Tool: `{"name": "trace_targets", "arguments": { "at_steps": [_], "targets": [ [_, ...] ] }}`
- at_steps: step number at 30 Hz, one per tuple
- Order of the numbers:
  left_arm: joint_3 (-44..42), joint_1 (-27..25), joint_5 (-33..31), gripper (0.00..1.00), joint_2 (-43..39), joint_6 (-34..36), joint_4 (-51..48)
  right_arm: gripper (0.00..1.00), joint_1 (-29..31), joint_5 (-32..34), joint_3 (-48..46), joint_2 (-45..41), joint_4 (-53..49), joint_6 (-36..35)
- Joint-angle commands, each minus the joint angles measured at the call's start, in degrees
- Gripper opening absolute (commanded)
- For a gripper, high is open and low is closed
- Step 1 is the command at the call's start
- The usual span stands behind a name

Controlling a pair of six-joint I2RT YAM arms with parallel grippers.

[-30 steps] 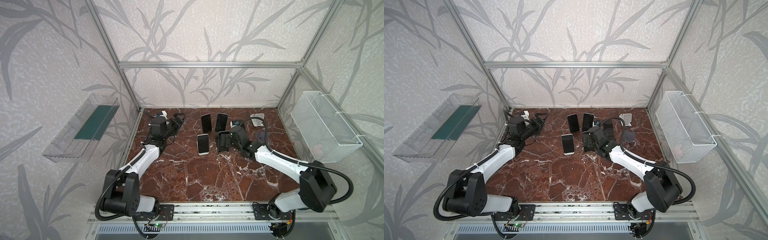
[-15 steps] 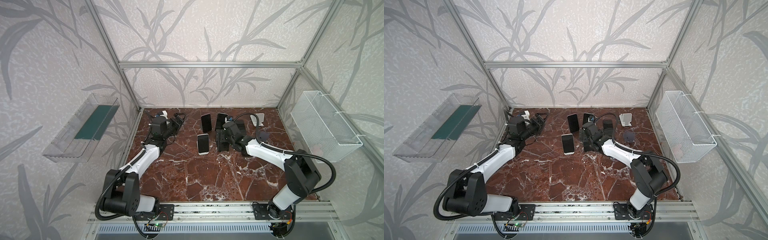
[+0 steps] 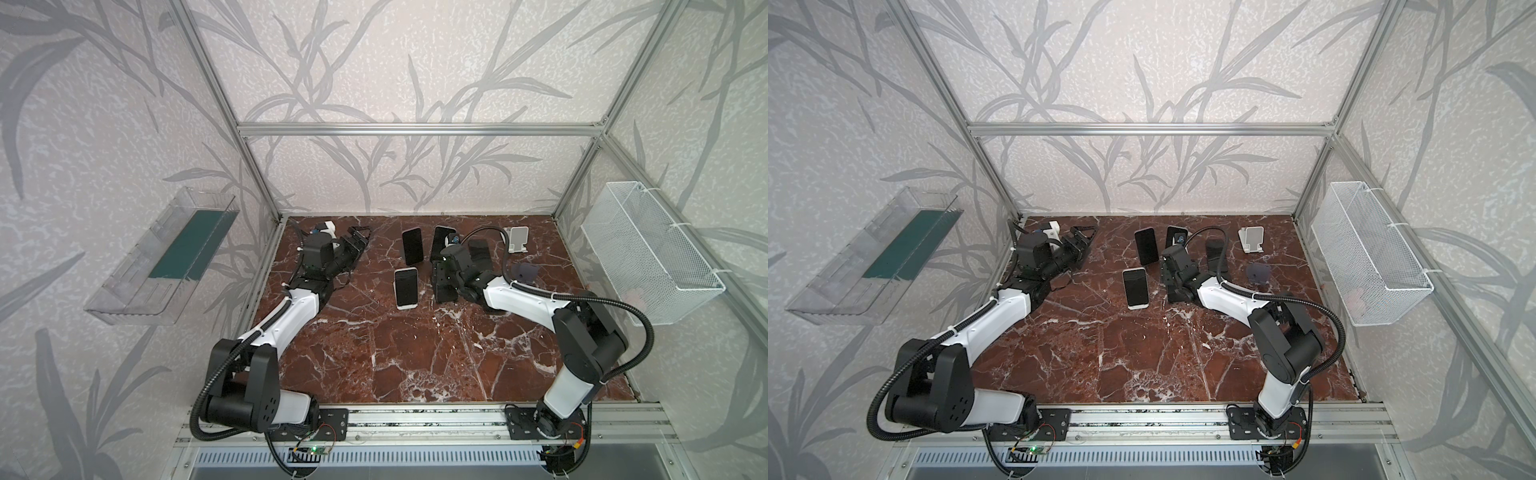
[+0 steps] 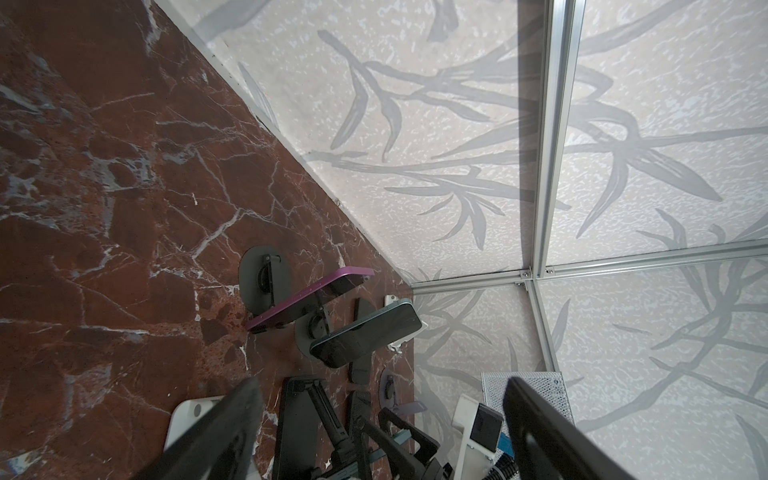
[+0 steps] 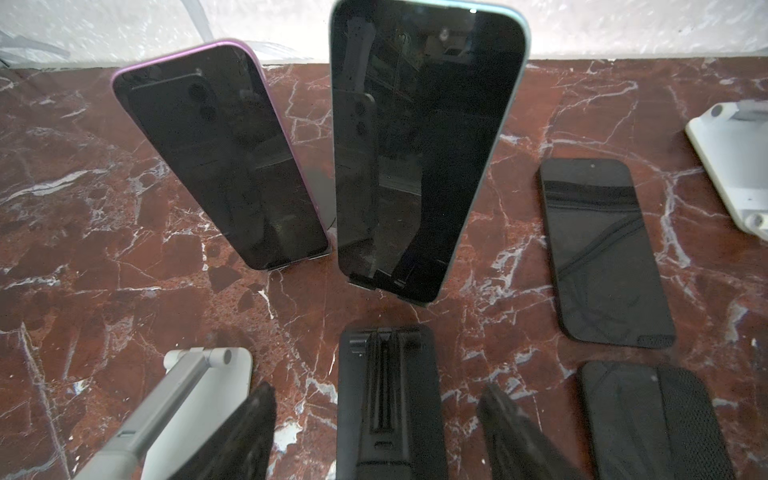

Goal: Remove the phone from the phone stand

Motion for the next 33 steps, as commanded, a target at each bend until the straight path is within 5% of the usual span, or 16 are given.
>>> {"name": "trace_targets", "arguments": {
  "at_steps": [1, 18, 33],
  "targets": [
    [0.8, -0.1, 1.1, 0.91, 0.5, -0.7, 2.0, 0.68, 1.2, 1.1, 0.3, -1.3, 1.7, -2.3],
    [1.1, -0.3, 1.7, 0.91, 0.2, -0.4, 1.9, 0.63, 1.7, -0.1, -1.3, -16.2, -1.9, -4.5],
    [1.3, -3.2, 0.3, 0.91, 0.1, 1.6, 0.1, 0.61, 1.8, 0.4, -9.9, -35.4, -21.0, -2.9]
  ]
}}
